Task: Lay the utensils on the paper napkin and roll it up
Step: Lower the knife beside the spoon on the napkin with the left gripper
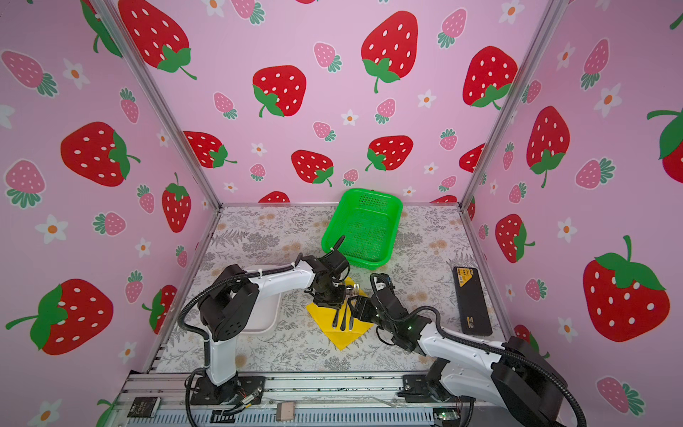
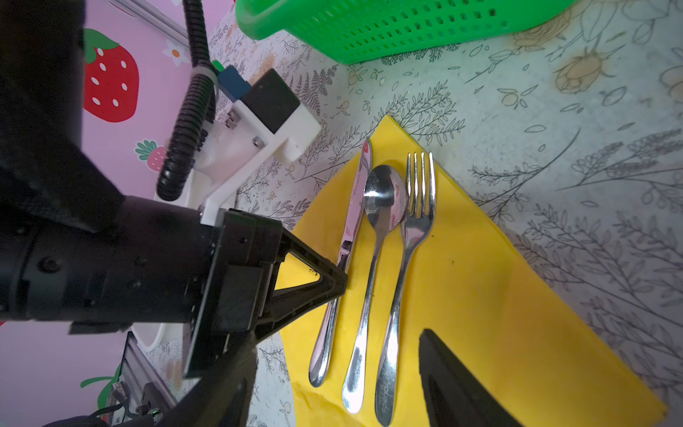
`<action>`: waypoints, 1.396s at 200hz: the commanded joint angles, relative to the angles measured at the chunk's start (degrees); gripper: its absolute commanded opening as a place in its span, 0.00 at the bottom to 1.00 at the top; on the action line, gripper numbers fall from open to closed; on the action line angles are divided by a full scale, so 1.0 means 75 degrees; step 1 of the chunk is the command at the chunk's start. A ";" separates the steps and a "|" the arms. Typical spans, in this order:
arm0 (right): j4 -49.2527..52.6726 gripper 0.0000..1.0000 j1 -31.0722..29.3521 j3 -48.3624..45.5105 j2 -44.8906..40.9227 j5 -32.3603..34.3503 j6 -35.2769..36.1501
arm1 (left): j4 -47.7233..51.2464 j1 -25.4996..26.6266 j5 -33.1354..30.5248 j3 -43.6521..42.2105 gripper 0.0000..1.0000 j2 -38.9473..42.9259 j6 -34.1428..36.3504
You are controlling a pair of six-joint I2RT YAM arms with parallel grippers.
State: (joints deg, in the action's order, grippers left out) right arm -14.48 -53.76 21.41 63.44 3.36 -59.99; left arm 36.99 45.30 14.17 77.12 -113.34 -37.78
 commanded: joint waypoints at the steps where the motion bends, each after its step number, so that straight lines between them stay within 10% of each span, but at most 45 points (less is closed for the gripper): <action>1: 0.0017 0.71 0.0021 -0.0011 0.0007 0.0005 -0.0053 | 0.0005 0.0042 0.0085 0.0205 0.10 -0.0064 -0.0031; 151: 0.0026 0.71 0.0022 -0.0019 -0.0009 -0.0025 -0.0088 | -0.0005 0.0064 -0.0043 0.0054 0.17 0.0172 -0.0178; 279: 0.0940 0.71 0.0027 0.0432 -0.0769 0.0202 0.0684 | -0.1108 0.0051 -0.0792 -0.1766 0.27 0.2925 -0.0248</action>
State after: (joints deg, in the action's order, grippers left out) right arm -10.20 -53.74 22.04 60.20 3.49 -58.57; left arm 31.00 45.45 10.57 67.00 -96.27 -39.09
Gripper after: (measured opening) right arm 0.709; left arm 0.264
